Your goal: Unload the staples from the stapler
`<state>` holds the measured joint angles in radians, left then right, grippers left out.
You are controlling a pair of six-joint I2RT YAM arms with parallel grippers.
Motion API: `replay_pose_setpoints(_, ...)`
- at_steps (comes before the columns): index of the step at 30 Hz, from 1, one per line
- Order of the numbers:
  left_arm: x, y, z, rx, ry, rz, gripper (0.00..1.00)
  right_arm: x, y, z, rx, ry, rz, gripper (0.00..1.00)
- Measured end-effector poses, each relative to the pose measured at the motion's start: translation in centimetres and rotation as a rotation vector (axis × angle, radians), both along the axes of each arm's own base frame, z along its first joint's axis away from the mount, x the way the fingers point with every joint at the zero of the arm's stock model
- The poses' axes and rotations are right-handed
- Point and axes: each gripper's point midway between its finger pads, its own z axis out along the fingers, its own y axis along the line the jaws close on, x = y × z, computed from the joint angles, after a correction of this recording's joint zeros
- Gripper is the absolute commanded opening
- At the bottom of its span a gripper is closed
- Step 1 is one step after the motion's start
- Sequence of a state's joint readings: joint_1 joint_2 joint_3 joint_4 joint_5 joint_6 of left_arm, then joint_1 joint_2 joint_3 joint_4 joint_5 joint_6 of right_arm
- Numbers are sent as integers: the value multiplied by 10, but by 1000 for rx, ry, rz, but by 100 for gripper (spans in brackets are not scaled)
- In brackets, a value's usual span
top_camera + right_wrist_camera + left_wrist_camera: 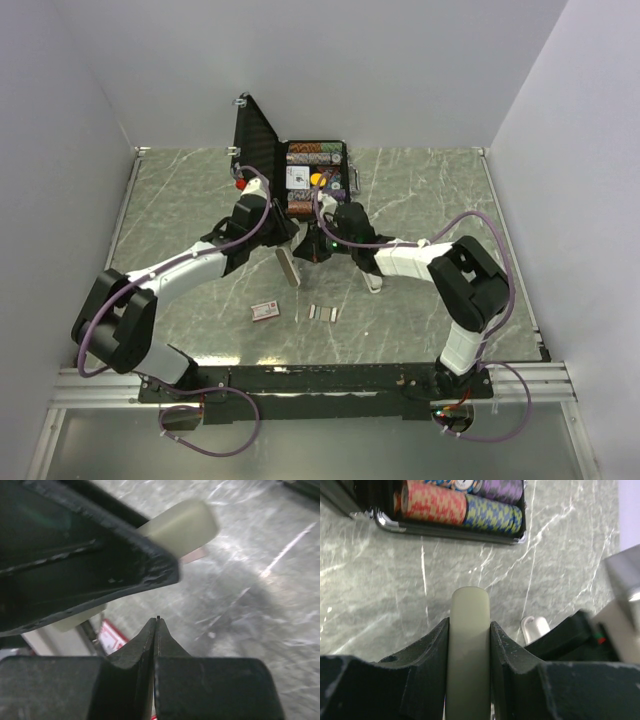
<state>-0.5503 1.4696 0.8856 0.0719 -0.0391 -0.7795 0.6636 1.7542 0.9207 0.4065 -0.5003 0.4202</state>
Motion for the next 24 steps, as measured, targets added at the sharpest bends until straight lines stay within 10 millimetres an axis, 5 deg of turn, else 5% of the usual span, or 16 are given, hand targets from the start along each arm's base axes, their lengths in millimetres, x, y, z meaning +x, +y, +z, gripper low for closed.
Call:
replay_pose_setpoints(15, -6, 1, 2, 8, 5, -19, 1, 11, -14, 1, -53, -24, -73, 0)
replay_pose_setpoints(20, -7, 2, 4, 25, -9, -33, 1, 13, -33, 21, -97, -42, -158, 0)
replay_pose_setpoints(24, -11, 8, 23, 12, -76, -23, 1, -2, -50, 53, -103, -76, -174, 0)
